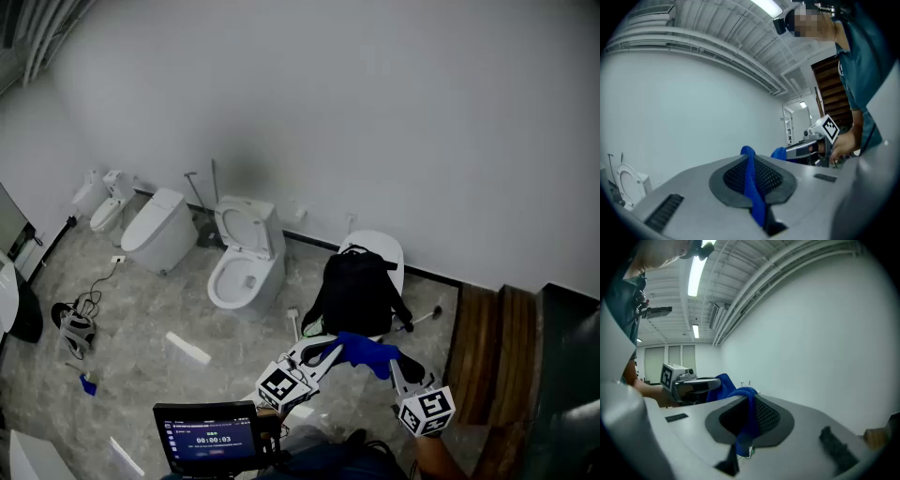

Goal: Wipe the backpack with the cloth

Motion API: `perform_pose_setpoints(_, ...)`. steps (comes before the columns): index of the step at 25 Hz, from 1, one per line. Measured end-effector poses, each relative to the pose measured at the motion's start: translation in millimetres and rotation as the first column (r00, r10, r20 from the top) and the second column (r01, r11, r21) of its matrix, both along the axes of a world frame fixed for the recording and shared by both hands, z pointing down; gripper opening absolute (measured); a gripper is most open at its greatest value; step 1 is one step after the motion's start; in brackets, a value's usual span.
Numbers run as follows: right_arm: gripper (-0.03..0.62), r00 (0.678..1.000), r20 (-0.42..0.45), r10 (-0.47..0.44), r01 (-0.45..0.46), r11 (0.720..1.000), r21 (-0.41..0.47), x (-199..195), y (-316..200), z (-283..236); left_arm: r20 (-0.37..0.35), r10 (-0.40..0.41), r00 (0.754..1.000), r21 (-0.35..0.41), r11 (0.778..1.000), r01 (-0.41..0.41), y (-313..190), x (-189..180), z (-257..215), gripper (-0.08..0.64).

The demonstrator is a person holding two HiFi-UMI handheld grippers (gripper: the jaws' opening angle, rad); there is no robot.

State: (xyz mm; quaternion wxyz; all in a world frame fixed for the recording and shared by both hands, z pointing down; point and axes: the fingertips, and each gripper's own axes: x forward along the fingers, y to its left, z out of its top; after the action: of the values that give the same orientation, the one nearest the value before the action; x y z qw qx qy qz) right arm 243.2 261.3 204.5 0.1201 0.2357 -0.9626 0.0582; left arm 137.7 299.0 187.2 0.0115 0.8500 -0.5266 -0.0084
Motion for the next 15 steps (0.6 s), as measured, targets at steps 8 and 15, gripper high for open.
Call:
perform_pose_setpoints(8, 0.023, 0.996, 0.063, -0.055, 0.059, 0.996, -0.066, -103.7, -107.3, 74.8, 0.028, -0.024, 0.999, -0.114, 0.993, 0.027, -118.0, -101.2, 94.8, 0.018)
perform_pose_setpoints(15, 0.023, 0.987, -0.160, 0.000, -0.029, 0.983, -0.181, -185.5, -226.8, 193.5, -0.037, -0.037, 0.999, -0.288, 0.957, 0.025, -241.1, -185.2, 197.0, 0.018)
